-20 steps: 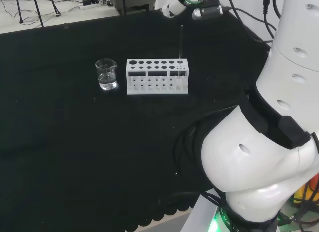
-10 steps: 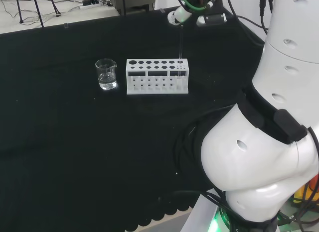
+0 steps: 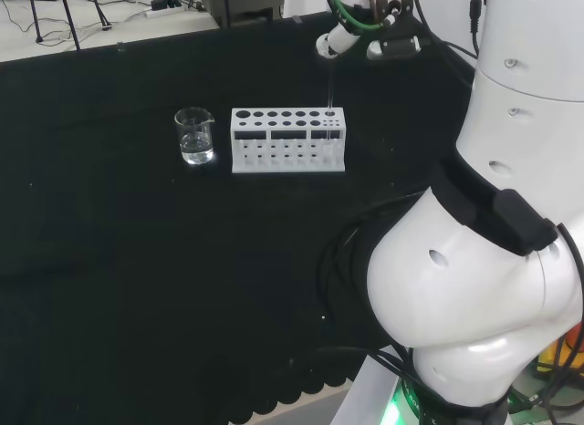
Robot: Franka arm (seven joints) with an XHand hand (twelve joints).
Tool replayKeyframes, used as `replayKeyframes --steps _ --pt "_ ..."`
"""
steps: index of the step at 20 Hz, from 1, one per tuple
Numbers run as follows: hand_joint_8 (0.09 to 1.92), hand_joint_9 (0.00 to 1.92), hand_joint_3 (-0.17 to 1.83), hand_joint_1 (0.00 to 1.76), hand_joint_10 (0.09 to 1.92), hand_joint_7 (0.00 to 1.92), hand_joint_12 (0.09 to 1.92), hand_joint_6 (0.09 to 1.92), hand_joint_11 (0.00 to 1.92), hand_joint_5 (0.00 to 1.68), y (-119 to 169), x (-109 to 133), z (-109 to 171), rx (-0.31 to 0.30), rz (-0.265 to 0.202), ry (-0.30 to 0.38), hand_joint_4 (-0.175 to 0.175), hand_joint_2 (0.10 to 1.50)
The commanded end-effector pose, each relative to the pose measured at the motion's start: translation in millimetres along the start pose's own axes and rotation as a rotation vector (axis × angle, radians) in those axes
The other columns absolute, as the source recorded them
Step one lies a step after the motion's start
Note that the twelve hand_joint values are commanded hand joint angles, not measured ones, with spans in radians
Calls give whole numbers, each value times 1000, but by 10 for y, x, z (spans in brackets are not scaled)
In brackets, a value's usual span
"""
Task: Take the glass rod from the white test tube rack.
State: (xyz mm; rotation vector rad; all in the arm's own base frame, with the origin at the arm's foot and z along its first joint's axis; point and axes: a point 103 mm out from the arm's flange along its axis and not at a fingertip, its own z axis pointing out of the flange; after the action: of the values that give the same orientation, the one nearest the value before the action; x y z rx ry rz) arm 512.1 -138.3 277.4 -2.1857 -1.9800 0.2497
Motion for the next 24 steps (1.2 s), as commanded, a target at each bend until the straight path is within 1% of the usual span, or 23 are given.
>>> replayKeyframes --steps 1,3,6,8,10,11,14,16,18,20,22,24 --pt "942 640 578 575 892 483 1417 87 139 220 55 12 87 19 -2 -7 -126 886" --pt "943 692 578 578 894 532 1411 87 164 246 70 26 114 25 -3 -14 -131 889" --pt "945 835 575 595 916 657 1392 87 245 306 93 44 143 30 -3 -26 -138 893" --pt "954 956 573 633 950 770 1373 87 345 359 107 63 153 28 -8 -36 -139 894" --pt "957 1079 568 683 982 894 1344 117 450 455 120 85 161 27 -13 -48 -146 894" --pt "951 1136 564 709 989 953 1333 205 498 496 125 95 163 27 -15 -52 -148 894" --pt "941 1264 570 776 985 1088 1304 618 600 523 137 117 149 17 -22 -59 -159 887" --pt "934 1333 584 813 977 1166 1286 778 658 555 145 127 141 13 -25 -64 -170 879" --pt "930 1381 600 854 970 1221 1272 849 713 595 155 137 145 5 -29 -70 -175 869" --pt "923 1421 628 903 947 1259 1253 881 768 638 166 152 158 -3 -34 -76 -175 851" --pt "920 1455 667 949 914 1283 1234 897 823 677 187 164 185 4 -36 -94 -175 826" --pt "928 1473 709 981 889 1288 1213 910 883 696 216 151 218 9 -34 -96 -175 803"
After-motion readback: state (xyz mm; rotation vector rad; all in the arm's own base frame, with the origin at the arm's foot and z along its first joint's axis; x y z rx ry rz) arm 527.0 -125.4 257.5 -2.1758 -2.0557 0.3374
